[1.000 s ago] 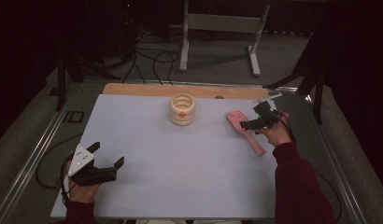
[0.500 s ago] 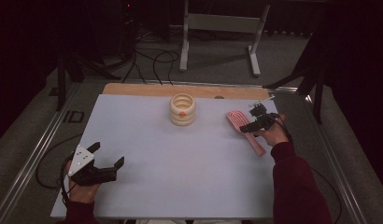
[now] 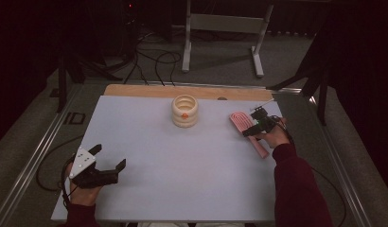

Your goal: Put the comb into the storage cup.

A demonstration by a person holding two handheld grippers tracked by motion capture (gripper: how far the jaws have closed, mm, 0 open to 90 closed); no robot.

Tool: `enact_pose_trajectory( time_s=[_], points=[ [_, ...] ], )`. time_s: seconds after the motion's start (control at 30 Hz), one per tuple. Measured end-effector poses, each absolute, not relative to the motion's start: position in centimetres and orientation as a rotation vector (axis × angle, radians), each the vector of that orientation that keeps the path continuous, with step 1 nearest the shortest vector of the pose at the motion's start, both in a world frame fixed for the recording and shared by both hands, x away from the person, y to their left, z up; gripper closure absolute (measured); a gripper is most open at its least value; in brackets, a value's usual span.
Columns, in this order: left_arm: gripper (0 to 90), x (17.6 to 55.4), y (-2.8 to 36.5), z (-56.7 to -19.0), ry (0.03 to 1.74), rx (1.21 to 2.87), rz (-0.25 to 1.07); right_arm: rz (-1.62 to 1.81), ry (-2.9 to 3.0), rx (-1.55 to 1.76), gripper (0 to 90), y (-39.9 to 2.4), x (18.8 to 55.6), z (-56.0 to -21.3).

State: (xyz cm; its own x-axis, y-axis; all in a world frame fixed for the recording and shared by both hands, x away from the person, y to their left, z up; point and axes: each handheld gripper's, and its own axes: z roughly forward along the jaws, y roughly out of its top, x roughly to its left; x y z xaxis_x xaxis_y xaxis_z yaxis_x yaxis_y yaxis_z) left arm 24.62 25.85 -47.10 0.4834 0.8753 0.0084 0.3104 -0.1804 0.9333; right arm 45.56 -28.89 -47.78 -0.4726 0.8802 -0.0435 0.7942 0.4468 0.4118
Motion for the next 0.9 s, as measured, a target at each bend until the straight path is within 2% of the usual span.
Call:
enact_pose_trajectory(
  time_s=[0.33, 0.83, 0.9],
  points=[
    [0.0, 24.6, 25.8, -47.1, 1.014, 1.734, 0.706, 0.444, 2.481, 1.480, 17.9, -29.2, 45.7, -48.6],
    [0.0, 24.7, 25.8, -47.2, 1.016, 1.738, 0.704, 0.378, 2.589, 1.492, 51.8, -28.9, 45.5, -49.5],
    [0.0, 24.7, 25.8, -47.2, 1.016, 1.738, 0.703, 0.378, 2.593, 1.487, 52.9, -28.9, 45.5, -49.5]
  ],
)
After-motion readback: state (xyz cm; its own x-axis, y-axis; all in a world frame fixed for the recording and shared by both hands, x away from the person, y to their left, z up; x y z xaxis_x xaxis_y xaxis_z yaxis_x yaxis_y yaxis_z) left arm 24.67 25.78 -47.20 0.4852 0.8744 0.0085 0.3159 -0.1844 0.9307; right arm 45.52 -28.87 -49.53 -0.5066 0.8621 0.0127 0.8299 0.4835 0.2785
